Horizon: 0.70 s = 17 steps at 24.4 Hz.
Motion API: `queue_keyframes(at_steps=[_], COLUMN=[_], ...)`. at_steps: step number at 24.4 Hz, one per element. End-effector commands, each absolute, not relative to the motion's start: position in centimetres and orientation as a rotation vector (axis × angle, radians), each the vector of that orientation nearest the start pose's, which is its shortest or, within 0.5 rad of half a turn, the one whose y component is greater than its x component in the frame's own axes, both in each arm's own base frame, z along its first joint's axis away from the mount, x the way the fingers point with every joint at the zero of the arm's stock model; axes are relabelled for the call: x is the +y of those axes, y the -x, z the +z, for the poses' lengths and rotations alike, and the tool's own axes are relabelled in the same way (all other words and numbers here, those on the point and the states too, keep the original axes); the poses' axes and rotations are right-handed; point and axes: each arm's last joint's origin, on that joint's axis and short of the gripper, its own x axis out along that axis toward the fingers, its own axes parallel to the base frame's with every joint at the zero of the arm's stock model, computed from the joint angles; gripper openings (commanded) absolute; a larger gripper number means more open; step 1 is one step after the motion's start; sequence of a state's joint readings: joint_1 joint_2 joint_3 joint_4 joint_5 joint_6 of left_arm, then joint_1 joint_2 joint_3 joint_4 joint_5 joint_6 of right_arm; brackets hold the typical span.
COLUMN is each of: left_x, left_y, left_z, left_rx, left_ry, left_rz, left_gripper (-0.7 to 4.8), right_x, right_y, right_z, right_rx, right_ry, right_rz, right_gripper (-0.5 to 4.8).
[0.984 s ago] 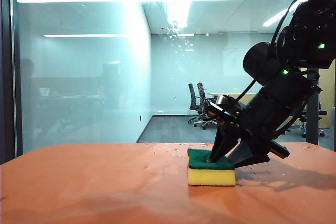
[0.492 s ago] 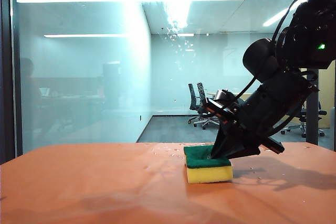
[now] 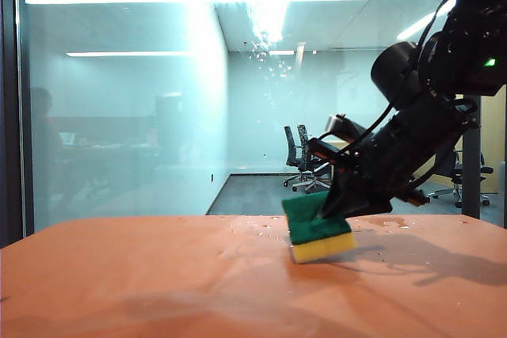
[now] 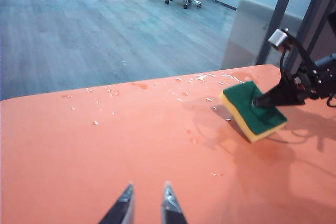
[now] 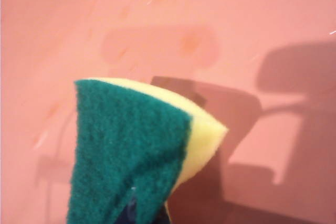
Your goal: Pick up the sponge from the table, wipe the water off the glass, and finally place the sponge back on the table.
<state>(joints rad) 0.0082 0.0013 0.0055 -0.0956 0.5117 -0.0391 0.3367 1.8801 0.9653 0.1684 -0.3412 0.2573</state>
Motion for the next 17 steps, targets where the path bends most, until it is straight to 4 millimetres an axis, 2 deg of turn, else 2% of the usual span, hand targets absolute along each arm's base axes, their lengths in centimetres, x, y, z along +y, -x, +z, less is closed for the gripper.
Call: queue_keyframes(at_steps=[1, 4, 12, 17], left_x=[-1.3, -1.3, -1.3, -1.3], left_y=[-9.3, -9.3, -9.3, -9.3], left_z=[15.8, 15.8, 15.8, 15.8], left_rx=[0.091, 0.091, 0.090, 0.088], left_ry=[0.058, 0.058, 0.057, 0.057], left_rz=[-0.499, -0.499, -0.499, -0.498], left_gripper=[0.71, 0.71, 0.71, 0.71], right_x=[12.2, 11.6, 11.9, 11.8], right_y=[-35.7, -37.2, -40.3, -41.1], right_z=[14.9, 16.7, 22.4, 24.4], right_rx=[0.752, 0.678, 0.463, 0.368], right_ry=[-0.225, -0.210, -0.109, 0.003], right_rz=[0.527, 0.500, 0.468, 0.435], right_gripper=[-0.09, -0.09, -0.09, -0.09])
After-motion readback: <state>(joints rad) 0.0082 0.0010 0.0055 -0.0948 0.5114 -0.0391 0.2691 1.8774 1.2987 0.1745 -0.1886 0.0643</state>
